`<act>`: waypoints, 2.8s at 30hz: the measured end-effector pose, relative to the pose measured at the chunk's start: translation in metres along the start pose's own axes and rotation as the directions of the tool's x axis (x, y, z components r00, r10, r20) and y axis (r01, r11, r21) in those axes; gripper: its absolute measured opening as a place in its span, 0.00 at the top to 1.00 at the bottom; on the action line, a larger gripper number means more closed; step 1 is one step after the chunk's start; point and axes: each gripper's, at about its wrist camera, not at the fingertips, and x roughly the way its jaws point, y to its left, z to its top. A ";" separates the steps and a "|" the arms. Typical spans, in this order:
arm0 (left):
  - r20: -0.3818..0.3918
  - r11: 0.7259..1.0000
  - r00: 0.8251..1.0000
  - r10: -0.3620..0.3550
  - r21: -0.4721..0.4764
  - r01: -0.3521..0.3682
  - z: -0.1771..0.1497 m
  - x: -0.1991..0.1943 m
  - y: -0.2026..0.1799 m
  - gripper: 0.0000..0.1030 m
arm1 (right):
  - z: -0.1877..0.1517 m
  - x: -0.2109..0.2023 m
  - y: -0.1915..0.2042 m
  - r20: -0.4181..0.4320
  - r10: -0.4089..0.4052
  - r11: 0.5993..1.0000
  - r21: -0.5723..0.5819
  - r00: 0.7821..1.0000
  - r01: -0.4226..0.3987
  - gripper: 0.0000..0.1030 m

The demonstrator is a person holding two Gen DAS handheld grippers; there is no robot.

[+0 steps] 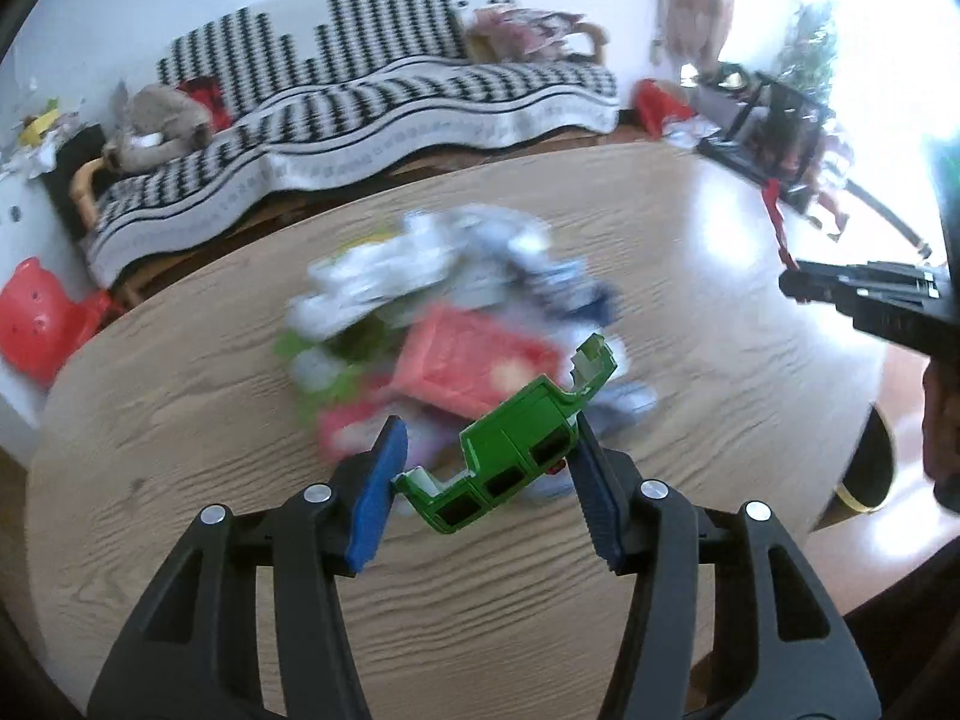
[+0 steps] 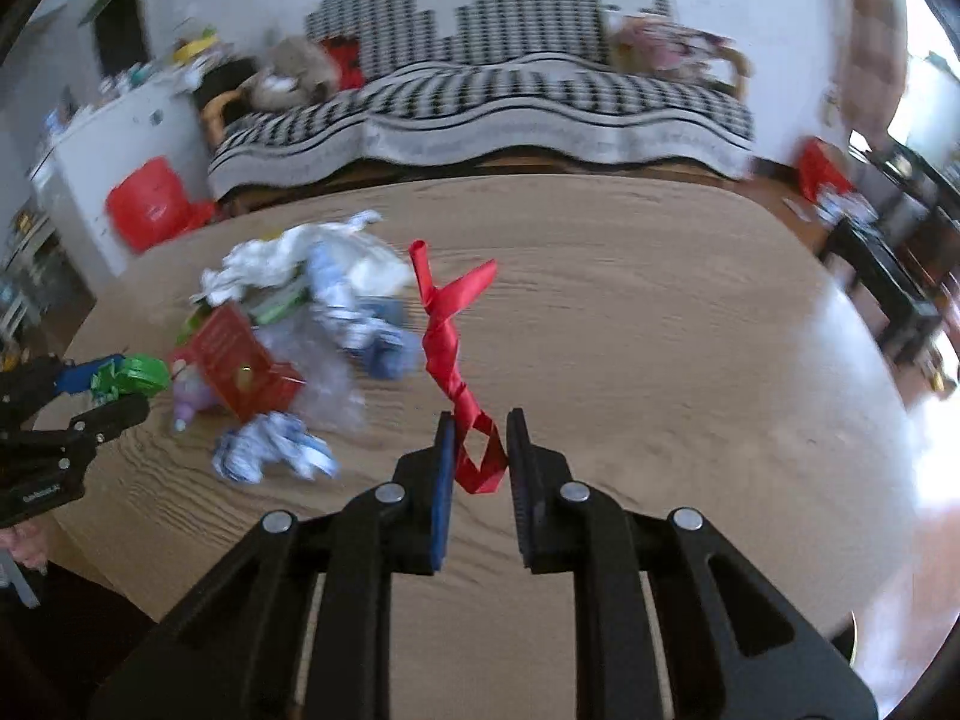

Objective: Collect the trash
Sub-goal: 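Grasp the green plastic piece with the left tool while the right tool grasps the red ribbon, then carry both items to the black bin and open both tools to drop them, then move both tools back over the trash pile on the table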

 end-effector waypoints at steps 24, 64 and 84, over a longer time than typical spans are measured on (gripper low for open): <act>-0.264 0.774 0.837 -0.479 0.323 0.545 -0.021 0.109 -0.423 0.48 | -0.223 -0.114 -0.333 -0.267 -0.266 0.731 0.570 0.926 0.374 0.83; -0.044 0.865 0.910 -0.411 0.295 0.405 0.021 0.038 -0.290 0.07 | -0.118 -0.143 -0.244 0.000 -0.297 0.814 0.523 0.955 0.253 0.13; 0.011 0.981 0.996 0.084 -0.174 -0.081 -0.010 0.010 0.090 0.07 | 0.021 0.017 0.072 0.004 0.117 0.993 -0.003 0.993 -0.117 0.13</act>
